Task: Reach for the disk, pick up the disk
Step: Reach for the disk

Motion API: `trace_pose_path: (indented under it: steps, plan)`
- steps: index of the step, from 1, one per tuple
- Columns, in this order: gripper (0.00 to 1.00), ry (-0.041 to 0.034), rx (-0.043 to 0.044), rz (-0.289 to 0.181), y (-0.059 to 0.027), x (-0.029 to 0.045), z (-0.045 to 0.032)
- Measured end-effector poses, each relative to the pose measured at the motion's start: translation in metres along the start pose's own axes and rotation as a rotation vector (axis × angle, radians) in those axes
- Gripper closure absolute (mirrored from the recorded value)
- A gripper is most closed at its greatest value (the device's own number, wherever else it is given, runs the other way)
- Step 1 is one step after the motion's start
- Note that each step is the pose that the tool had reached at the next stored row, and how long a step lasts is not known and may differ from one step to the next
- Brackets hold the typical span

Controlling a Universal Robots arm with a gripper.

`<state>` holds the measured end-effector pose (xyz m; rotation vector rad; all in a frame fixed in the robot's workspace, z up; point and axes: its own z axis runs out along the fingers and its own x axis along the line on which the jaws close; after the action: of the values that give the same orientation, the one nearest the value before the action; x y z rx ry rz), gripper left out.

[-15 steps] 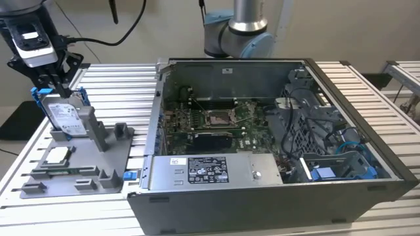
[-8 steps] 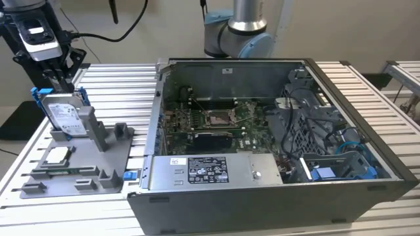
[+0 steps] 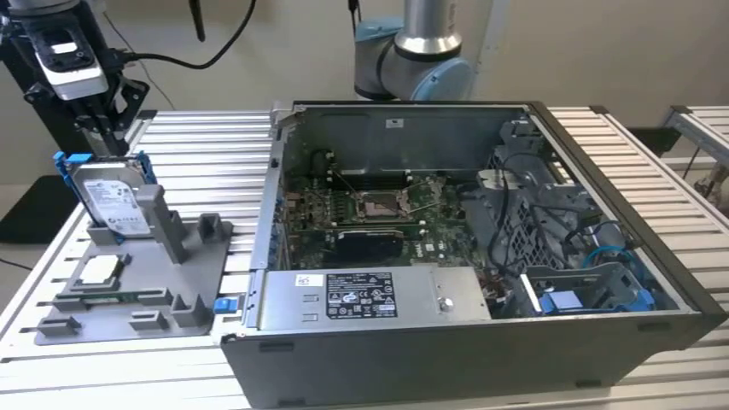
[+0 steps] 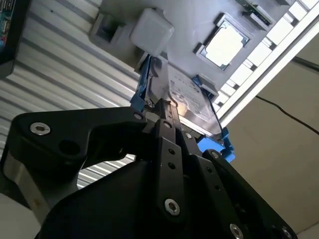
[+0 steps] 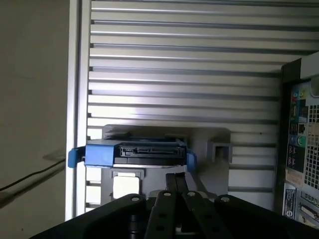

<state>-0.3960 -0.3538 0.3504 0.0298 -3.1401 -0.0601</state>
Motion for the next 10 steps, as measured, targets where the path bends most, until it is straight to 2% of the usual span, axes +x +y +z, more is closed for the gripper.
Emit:
trace_pose_path:
  steps: [4, 10]
  plan:
    - [1.00, 0.0001, 0.0001, 0.000, 0.0057, 0.0064, 0.0003]
    - [1.00, 0.0001, 0.0001, 0.000, 0.0153, 0.0258, 0.0009]
